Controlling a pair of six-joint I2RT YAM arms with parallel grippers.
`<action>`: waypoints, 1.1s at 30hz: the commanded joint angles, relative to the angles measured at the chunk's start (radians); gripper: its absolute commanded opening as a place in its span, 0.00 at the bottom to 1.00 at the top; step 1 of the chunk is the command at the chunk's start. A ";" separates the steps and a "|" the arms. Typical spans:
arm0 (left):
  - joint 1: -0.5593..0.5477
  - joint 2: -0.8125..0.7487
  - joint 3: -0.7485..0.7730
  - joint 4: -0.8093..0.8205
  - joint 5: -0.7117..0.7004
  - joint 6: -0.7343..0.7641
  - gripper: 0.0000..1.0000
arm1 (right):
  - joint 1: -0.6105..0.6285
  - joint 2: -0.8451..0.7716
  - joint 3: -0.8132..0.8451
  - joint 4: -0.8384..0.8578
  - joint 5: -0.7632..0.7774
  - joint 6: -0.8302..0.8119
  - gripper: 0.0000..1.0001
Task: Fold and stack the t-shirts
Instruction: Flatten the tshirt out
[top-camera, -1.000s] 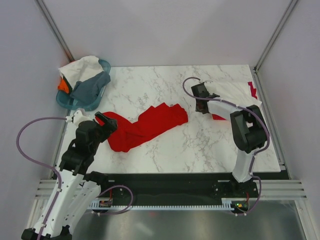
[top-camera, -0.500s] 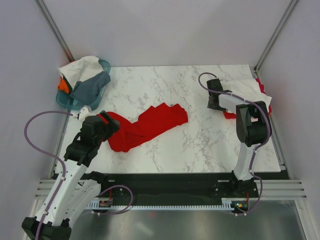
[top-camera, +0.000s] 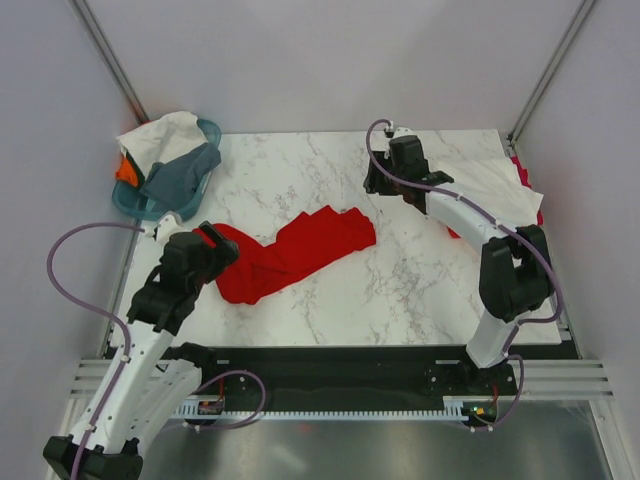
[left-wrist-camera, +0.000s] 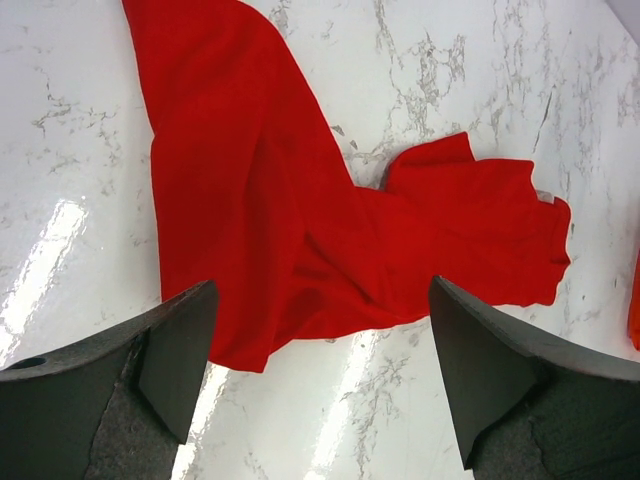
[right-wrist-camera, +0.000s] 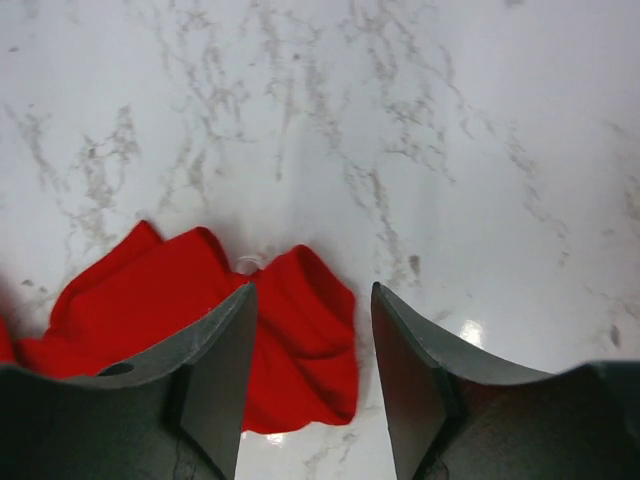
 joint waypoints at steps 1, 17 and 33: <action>0.005 -0.025 0.005 0.001 -0.032 0.024 0.93 | 0.032 0.071 0.082 0.003 -0.134 -0.008 0.55; 0.005 -0.105 -0.016 -0.036 0.012 0.041 0.93 | 0.151 0.399 0.338 -0.065 -0.194 -0.016 0.53; 0.005 -0.047 -0.021 -0.032 0.032 0.027 0.93 | 0.174 0.469 0.441 -0.057 -0.238 -0.022 0.00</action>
